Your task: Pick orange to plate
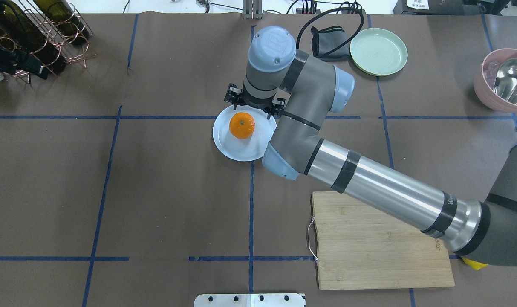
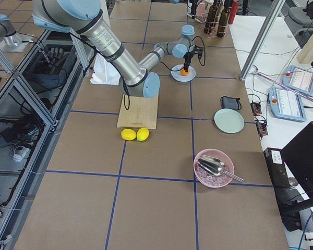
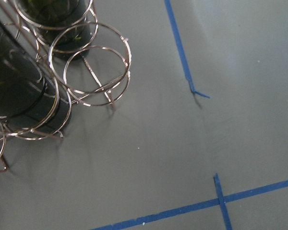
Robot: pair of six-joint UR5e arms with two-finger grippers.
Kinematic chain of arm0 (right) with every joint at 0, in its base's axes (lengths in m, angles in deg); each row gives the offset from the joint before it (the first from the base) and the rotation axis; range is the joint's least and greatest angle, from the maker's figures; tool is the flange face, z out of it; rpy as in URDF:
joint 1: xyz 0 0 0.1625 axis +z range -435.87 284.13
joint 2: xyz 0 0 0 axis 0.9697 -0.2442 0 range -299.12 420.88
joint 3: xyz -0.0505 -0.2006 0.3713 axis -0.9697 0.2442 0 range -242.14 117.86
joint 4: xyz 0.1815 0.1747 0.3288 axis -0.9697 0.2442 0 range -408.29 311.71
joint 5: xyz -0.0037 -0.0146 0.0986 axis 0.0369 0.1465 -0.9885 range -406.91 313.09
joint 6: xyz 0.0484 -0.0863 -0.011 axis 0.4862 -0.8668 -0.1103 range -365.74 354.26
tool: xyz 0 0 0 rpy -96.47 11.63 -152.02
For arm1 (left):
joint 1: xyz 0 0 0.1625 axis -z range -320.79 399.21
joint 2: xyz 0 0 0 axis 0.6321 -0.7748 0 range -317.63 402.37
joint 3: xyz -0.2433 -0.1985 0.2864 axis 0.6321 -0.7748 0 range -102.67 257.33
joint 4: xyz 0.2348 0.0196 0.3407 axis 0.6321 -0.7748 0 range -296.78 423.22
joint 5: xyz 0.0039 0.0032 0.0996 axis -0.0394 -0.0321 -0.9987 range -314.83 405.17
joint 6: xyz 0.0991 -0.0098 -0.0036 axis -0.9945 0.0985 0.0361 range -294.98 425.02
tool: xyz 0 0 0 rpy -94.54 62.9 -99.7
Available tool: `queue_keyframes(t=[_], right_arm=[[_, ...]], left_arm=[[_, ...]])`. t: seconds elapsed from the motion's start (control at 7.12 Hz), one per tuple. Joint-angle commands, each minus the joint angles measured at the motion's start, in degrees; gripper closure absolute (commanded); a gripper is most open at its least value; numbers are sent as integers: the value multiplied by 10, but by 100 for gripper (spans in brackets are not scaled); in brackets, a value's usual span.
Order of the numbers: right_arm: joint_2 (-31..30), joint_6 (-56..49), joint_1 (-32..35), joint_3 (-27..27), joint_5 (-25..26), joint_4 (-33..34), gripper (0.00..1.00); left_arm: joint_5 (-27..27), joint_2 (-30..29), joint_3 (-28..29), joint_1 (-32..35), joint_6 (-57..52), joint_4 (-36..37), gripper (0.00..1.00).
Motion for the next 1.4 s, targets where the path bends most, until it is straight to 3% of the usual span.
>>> queue_keyframes(t=[0.0, 0.28, 0.56, 0.84, 1.26], right_arm=[[-25, -176, 76, -58, -22, 160, 0], [-127, -378, 175, -87, -49, 165, 0], [-195, -548, 264, -89, -87, 164, 0], [-265, -674, 354, -89, -172, 164, 0], [-338, -795, 463, -82, -232, 164, 0]], left_arm=[[2, 4, 7, 10, -8, 36, 0], [1, 6, 11, 21, -30, 64, 0], [0, 7, 31, 46, -124, 69, 0], [2, 20, 37, 78, -195, 81, 0], [6, 22, 43, 140, -315, 168, 0]])
